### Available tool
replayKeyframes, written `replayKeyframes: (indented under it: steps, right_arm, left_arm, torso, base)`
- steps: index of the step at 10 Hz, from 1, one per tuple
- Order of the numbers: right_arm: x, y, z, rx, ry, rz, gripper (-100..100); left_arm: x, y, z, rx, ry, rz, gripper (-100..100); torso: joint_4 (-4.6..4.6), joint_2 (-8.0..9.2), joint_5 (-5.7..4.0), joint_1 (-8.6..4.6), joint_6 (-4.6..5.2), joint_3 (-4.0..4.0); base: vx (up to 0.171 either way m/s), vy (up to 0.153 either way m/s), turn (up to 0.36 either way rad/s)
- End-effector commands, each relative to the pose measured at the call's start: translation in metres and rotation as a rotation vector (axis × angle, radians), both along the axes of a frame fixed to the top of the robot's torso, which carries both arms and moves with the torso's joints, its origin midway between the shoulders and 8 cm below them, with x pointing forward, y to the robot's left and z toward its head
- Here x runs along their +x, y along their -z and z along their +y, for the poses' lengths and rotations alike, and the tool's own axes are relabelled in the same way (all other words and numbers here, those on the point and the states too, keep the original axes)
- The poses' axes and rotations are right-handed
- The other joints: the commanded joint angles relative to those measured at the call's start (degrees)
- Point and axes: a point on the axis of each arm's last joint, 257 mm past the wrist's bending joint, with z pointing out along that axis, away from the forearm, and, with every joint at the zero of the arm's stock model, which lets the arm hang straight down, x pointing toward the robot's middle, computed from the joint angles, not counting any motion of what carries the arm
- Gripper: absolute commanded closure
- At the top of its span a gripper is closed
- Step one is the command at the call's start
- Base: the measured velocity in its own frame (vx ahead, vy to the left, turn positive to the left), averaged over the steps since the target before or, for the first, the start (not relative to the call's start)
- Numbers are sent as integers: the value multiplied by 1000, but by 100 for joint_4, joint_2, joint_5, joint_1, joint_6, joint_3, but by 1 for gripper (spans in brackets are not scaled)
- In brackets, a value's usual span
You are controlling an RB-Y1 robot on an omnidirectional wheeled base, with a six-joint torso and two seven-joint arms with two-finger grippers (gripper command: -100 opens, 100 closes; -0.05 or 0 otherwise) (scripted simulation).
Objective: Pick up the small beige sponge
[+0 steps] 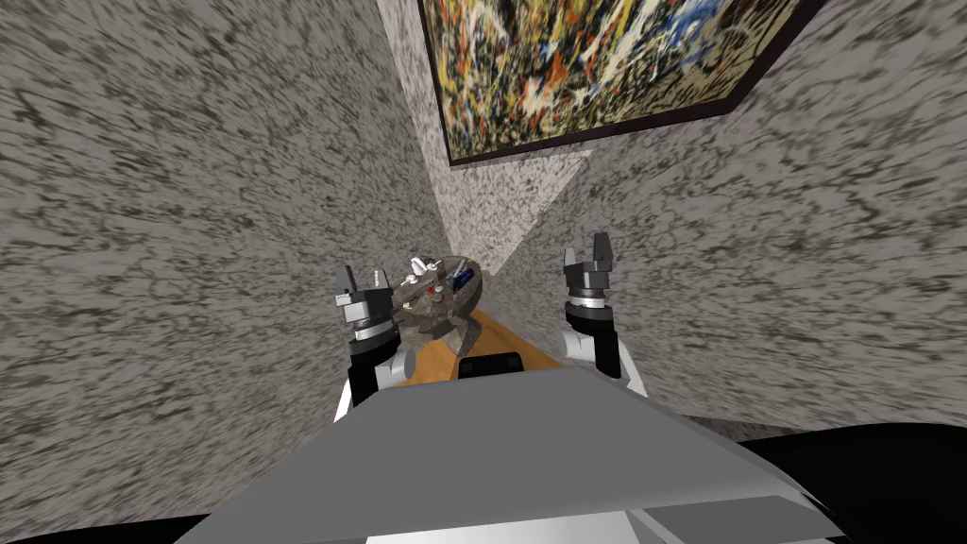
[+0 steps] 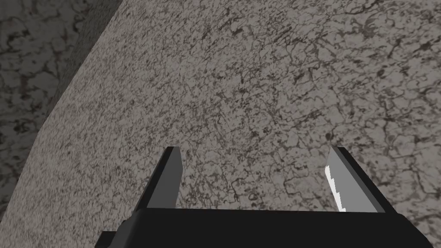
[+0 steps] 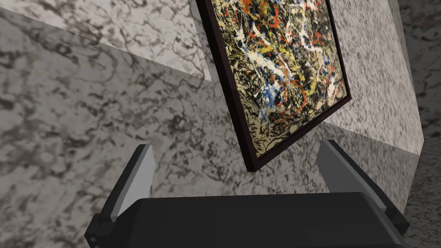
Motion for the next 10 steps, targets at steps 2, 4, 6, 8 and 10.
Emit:
replayKeyframes:
  steps: [2,4,6,8,10]
  right_arm:
    - [0,0,0,0,0,0,0]
    - [0,0,0,0,0,0,0]
    - [0,0,0,0,0,0,0]
    - [0,0,0,0,0,0,0]
    - [0,0,0,0,0,0,0]
  left_arm:
    - [14,6,-5,20,29,34,-100]
    - [29,13,-7,27,49,69,-100]
    - [48,22,-10,27,69,113,-100]
    - [69,32,-12,22,89,160,-100]
    - [83,41,-14,16,97,200,-100]
  torso:
    - [0,-1,0,-3,-2,-1]
    - [-1,-7,-2,-10,-1,-4]
    - [-2,-10,-3,-13,-1,-6]
    - [-2,-10,-3,-15,-1,-6]
    - [-2,-8,-4,-14,1,-5]
  base:
    - [4,-20,115]
    - [16,-32,121]
    - [19,-39,140]
    - [11,-49,180]
    - [13,-32,93]
